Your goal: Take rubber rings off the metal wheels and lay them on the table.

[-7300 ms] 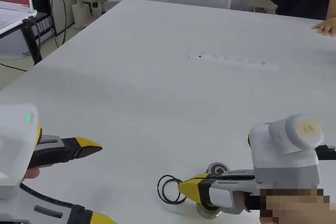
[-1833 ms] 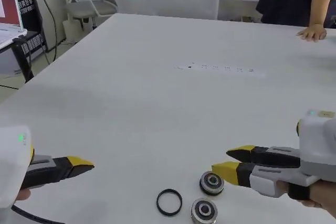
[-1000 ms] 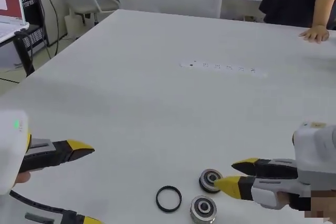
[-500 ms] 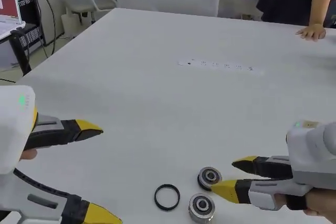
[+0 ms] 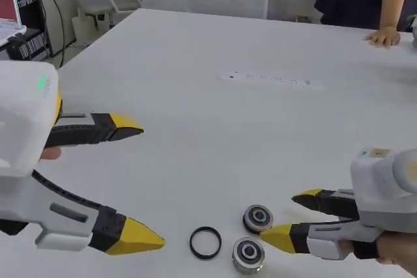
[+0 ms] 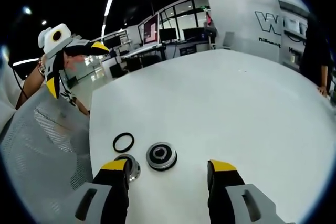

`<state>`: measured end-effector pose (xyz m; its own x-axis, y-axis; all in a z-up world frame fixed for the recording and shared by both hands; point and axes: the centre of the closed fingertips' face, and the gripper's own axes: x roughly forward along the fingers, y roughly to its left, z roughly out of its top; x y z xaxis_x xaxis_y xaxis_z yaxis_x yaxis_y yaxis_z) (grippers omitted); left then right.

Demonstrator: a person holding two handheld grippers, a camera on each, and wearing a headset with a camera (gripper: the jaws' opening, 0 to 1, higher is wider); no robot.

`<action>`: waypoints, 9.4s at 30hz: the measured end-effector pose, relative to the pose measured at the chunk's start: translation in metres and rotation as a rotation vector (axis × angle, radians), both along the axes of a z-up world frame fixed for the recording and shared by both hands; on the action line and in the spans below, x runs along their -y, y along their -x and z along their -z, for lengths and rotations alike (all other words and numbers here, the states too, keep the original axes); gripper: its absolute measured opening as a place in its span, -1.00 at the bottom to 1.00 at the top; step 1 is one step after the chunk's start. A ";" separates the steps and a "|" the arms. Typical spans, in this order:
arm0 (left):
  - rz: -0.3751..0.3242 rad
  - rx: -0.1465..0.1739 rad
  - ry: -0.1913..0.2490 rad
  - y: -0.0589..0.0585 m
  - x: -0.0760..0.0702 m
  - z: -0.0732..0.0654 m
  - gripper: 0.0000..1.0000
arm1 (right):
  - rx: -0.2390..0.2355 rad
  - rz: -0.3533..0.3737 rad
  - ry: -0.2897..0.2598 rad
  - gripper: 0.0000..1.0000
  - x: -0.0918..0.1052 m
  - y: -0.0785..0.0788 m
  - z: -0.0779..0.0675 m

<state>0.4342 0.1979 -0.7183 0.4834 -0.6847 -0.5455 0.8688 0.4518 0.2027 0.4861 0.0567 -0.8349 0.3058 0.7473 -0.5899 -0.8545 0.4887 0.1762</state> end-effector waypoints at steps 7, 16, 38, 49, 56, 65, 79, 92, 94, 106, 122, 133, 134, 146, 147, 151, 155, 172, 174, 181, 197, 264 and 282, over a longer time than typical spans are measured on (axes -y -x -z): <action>0.029 0.031 0.030 -0.011 0.008 -0.019 0.53 | 0.005 0.008 0.007 0.13 0.003 -0.002 0.000; 0.088 0.079 -0.021 -0.026 0.023 -0.027 0.47 | 0.002 0.000 0.006 0.02 0.002 -0.001 0.000; 0.183 0.070 0.046 -0.058 0.078 -0.009 0.27 | 0.048 -0.120 0.096 -0.03 0.004 0.009 0.002; 0.138 0.040 0.126 -0.072 0.095 0.006 0.14 | 0.035 -0.068 0.013 -0.16 0.007 0.003 -0.001; 0.127 0.034 0.149 -0.075 0.105 0.020 0.04 | 0.041 -0.060 -0.011 -0.25 0.004 0.003 0.001; 0.179 -0.031 0.107 -0.064 0.122 0.059 -0.18 | 0.017 -0.043 -0.042 -0.34 0.000 0.004 0.008; 0.204 -0.082 0.028 -0.060 0.125 0.109 -0.52 | 0.030 -0.085 -0.018 -0.46 -0.007 0.009 0.014; 0.197 -0.108 0.045 -0.055 0.129 0.118 -0.85 | 0.058 -0.111 0.026 -0.55 -0.011 0.009 0.020; 0.189 -0.112 0.051 -0.055 0.129 0.117 -0.85 | 0.060 -0.115 0.031 -0.55 -0.011 0.010 0.020; 0.167 -0.136 0.087 -0.055 0.128 0.118 -0.85 | 0.059 -0.098 0.017 -0.64 -0.011 0.006 0.019; 0.162 -0.136 0.093 -0.055 0.128 0.118 -0.86 | 0.087 -0.113 0.066 -0.99 -0.005 0.006 0.022; 0.164 -0.135 0.093 -0.053 0.128 0.118 -0.86 | -0.064 0.056 -0.015 -1.00 -0.004 0.003 0.023; 0.167 -0.132 0.092 -0.053 0.128 0.118 -0.86 | -0.091 0.074 -0.031 -1.00 -0.002 0.002 0.023; 0.171 -0.122 0.082 -0.052 0.127 0.118 -0.86 | -0.198 0.182 -0.168 -1.00 0.002 -0.002 0.012; 0.175 -0.119 0.082 -0.052 0.127 0.118 -0.86 | -0.204 0.189 -0.174 -1.00 0.000 -0.001 0.010; 0.197 -0.077 0.055 -0.051 0.128 0.118 -0.87 | -0.210 0.190 -0.173 -1.00 -0.005 0.001 0.004; 0.200 -0.062 0.038 -0.052 0.129 0.117 -0.86 | -0.229 0.202 -0.186 -1.00 -0.007 0.002 0.001; 0.193 -0.081 0.065 -0.053 0.129 0.117 -0.86 | -0.183 0.141 -0.180 -1.00 -0.015 0.003 -0.004; 0.190 -0.086 0.071 -0.054 0.128 0.118 -0.86 | -0.184 0.139 -0.179 -1.00 -0.015 0.002 -0.004; 0.184 -0.106 0.108 -0.054 0.127 0.118 -0.86 | -0.191 0.135 -0.194 -1.00 -0.016 0.004 -0.006; 0.170 -0.107 0.125 -0.054 0.128 0.118 -0.86 | -0.196 0.137 -0.255 -1.00 -0.013 -0.001 -0.012; 0.024 -0.002 0.125 -0.035 -0.005 0.006 0.23 | -0.149 0.315 -0.430 -1.00 0.022 -0.023 -0.066; -0.069 -0.029 0.130 -0.003 -0.023 0.025 0.37 | -0.091 0.326 -0.483 -1.00 0.031 -0.023 -0.102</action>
<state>0.4376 0.2212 -0.7431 0.5170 -0.7160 -0.4692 0.8393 0.5316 0.1137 0.5087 0.0253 -0.7329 0.5288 0.8140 -0.2402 -0.6448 0.5694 0.5099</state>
